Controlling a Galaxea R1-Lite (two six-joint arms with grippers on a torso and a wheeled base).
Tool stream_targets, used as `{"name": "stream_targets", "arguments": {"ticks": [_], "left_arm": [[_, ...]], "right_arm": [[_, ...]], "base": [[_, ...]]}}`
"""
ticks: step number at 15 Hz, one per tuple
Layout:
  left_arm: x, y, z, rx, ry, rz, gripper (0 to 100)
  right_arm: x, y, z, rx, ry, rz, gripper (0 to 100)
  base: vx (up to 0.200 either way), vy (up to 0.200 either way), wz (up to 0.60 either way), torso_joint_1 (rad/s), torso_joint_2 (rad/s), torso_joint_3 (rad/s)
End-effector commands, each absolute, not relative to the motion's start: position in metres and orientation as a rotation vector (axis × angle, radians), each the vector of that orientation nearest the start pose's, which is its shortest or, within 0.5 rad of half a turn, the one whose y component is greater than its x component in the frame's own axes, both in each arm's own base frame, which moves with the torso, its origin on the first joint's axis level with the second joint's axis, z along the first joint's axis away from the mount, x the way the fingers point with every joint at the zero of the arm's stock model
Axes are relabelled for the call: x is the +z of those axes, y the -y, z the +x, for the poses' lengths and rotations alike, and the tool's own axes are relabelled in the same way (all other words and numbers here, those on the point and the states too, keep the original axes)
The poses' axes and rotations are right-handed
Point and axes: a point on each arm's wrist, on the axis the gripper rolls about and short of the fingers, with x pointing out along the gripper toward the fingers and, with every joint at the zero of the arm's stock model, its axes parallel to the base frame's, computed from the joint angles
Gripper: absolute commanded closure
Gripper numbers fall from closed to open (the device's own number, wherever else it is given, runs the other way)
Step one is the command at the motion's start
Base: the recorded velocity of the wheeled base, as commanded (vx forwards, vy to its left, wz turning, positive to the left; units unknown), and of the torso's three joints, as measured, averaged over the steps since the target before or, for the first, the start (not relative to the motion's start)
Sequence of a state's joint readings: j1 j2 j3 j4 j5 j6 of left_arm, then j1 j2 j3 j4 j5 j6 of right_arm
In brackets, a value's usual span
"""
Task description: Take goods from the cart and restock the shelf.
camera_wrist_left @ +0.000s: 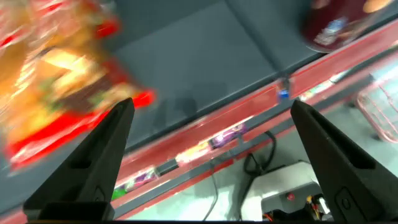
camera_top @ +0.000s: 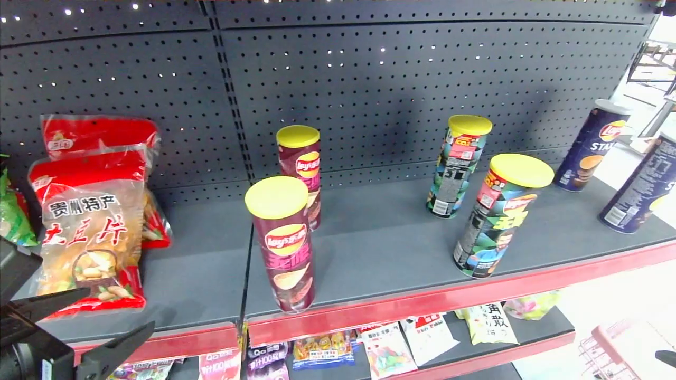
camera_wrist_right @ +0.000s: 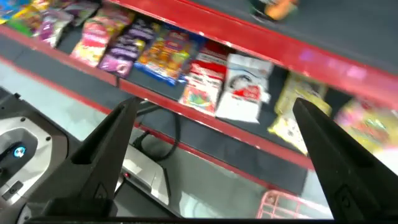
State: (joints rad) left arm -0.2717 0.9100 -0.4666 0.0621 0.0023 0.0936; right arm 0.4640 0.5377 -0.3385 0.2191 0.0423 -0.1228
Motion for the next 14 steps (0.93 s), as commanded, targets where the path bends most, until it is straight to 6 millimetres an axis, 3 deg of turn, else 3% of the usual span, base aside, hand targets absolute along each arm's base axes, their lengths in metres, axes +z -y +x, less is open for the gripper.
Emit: {"name": "stream_targets", "arguments": {"ticks": [1,4,7,11,14], "left_arm": [[0.18,0.026,0.092,-0.286,-0.491,0.161,0],[0.176,0.027,0.096,-0.282,-0.523,0.166,0],[0.169,0.032,0.11,-0.295,-0.593,0.174,0],[0.167,0.038,0.12,-0.285,-0.594,0.127,0],[0.165,0.038,0.122,-0.266,-0.613,0.081,0]], "right_arm": [[0.151,-0.011,0.021,0.505,-0.393,-0.197,0],[0.147,-0.009,0.02,0.427,-0.385,-0.171,0],[0.13,-0.005,0.017,0.287,-0.22,-0.127,0],[0.101,0.001,-0.006,0.17,-0.094,-0.124,0],[0.087,0.003,-0.017,0.079,-0.103,-0.109,0]], "base": [[0.0,0.0,0.0,0.0,0.0,0.0],[0.0,0.0,0.0,0.0,0.0,0.0],[0.0,0.0,0.0,0.0,0.0,0.0],[0.0,0.0,0.0,0.0,0.0,0.0],[0.0,0.0,0.0,0.0,0.0,0.0]]}}
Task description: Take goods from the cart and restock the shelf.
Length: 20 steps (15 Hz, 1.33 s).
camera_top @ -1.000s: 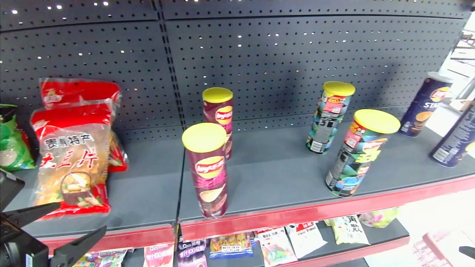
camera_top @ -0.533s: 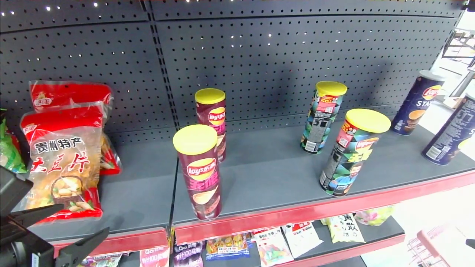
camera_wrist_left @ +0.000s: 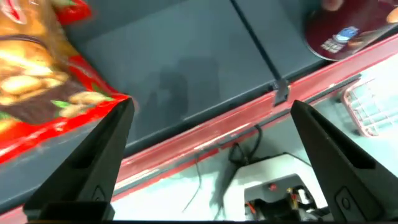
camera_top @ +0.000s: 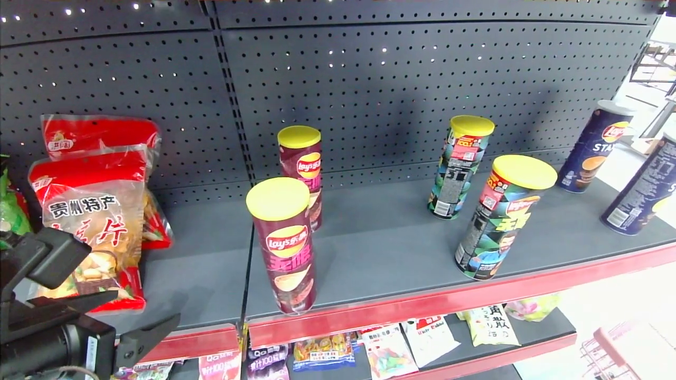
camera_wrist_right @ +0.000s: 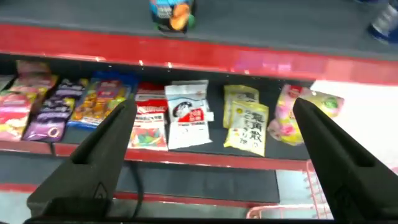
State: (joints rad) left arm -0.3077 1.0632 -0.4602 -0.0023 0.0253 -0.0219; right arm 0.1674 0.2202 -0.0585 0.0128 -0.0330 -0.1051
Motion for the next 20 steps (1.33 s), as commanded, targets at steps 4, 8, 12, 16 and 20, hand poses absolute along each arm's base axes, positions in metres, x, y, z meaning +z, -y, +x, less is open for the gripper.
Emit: {"name": "stream_targets", "arguments": {"ticks": [4,8,12,16,20], "left_arm": [[0.1649,0.039,0.1241,-0.268,-0.62,0.078,0],[0.1634,0.0387,0.1236,-0.27,-0.625,0.075,0],[0.1644,0.0392,0.1242,-0.273,-0.622,0.075,0],[0.1657,0.0386,0.1229,-0.274,-0.611,0.072,0],[0.1665,0.0391,0.1235,-0.281,-0.608,0.074,0]], "right_arm": [[0.0861,-0.0001,-0.0189,-0.092,-0.099,-0.053,0],[0.0834,-0.0005,-0.0244,0.05,-0.024,-0.066,0],[0.0828,0.0007,-0.0252,-0.03,0.019,-0.04,0],[0.0822,0.0017,-0.0246,-0.074,0.029,-0.011,0],[0.0815,-0.0008,-0.0236,0.037,0.044,-0.061,0]], "base": [[0.0,0.0,0.0,0.0,0.0,0.0],[0.0,0.0,0.0,0.0,0.0,0.0],[0.0,0.0,0.0,0.0,0.0,0.0],[0.0,0.0,0.0,0.0,0.0,0.0],[0.0,0.0,0.0,0.0,0.0,0.0]]}}
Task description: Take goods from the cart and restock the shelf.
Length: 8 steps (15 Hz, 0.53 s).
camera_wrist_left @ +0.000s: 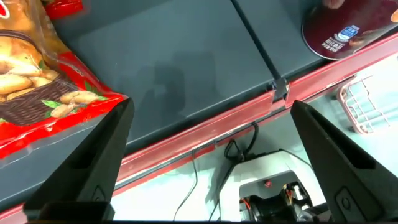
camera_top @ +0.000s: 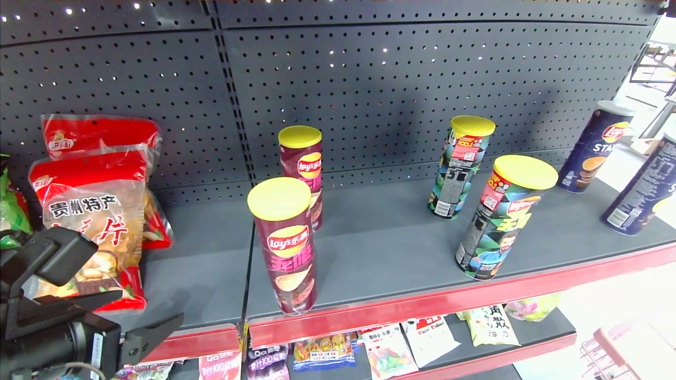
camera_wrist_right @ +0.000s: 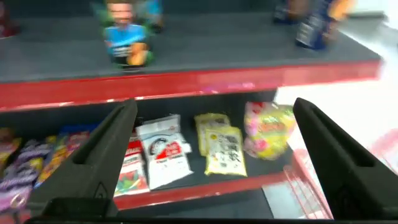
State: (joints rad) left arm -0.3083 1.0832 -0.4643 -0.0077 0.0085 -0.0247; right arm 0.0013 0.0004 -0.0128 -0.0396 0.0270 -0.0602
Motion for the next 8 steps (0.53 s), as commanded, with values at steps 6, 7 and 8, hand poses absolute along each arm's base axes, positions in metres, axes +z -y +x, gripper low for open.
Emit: {"name": "stream_targets", "arguments": {"ticks": [6,7,8], "left_arm": [[0.164,0.0396,0.1234,-0.304,-0.621,0.068,0],[0.1634,0.0397,0.1238,-0.304,-0.625,0.069,0],[0.1631,0.0401,0.1256,-0.302,-0.631,0.069,0]], "right_arm": [[0.0756,-0.0006,-0.0228,0.032,0.002,-0.002,0],[0.0756,-0.0006,-0.0228,0.032,0.002,0.0,0],[0.0756,-0.0006,-0.0228,0.032,0.002,0.0,0]], "base": [[0.0,0.0,0.0,0.0,0.0,0.0],[0.0,0.0,0.0,0.0,0.0,0.0],[0.0,0.0,0.0,0.0,0.0,0.0]]}}
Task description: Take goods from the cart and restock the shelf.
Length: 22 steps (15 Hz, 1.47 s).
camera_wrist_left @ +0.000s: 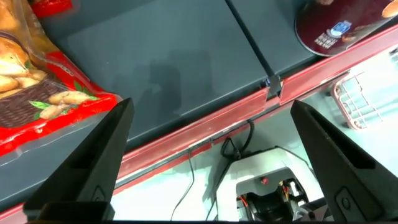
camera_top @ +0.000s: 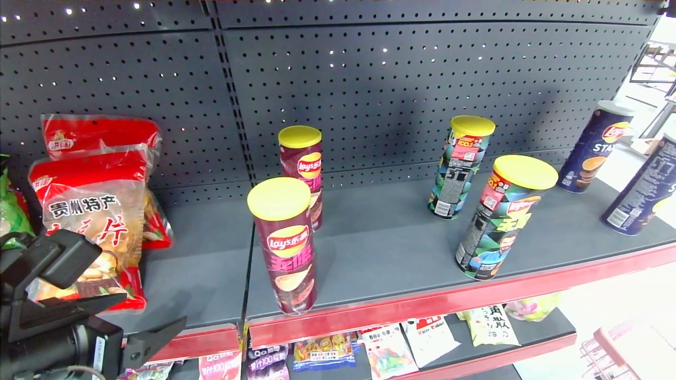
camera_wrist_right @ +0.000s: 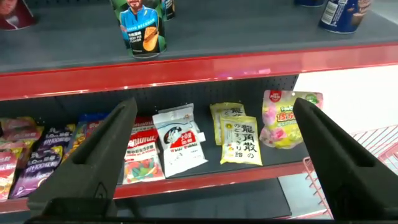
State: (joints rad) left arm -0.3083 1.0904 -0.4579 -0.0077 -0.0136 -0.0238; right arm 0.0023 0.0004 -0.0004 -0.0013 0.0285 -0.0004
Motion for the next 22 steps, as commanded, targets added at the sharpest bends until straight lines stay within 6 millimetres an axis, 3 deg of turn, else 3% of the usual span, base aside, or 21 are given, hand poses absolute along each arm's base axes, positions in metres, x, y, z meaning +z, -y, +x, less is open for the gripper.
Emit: {"name": "stream_targets", "arguments": {"ticks": [1,6,12,17,22], "left_arm": [[0.163,0.04,0.127,-0.296,-0.637,0.072,0],[0.148,0.048,0.148,-0.299,-0.747,0.091,0],[0.155,0.072,0.183,-0.322,-0.775,0.062,0],[0.147,0.099,0.202,-0.325,-0.78,0.034,0],[0.136,0.106,0.213,-0.306,-0.789,0.049,0]], "right_arm": [[0.076,-0.001,-0.023,0.032,0.002,0.0,0],[0.076,-0.001,-0.023,0.032,0.002,0.0,0],[0.076,-0.001,-0.023,0.032,0.002,-0.002,0],[0.076,-0.001,-0.023,0.032,0.002,-0.002,0],[0.076,-0.001,-0.023,0.032,0.002,-0.002,0]], "base": [[0.0,0.0,0.0,0.0,0.0,0.0],[0.0,0.0,0.0,0.0,0.0,0.0],[0.0,0.0,0.0,0.0,0.0,0.0],[0.0,0.0,0.0,0.0,0.0,0.0],[0.0,0.0,0.0,0.0,0.0,0.0]]}}
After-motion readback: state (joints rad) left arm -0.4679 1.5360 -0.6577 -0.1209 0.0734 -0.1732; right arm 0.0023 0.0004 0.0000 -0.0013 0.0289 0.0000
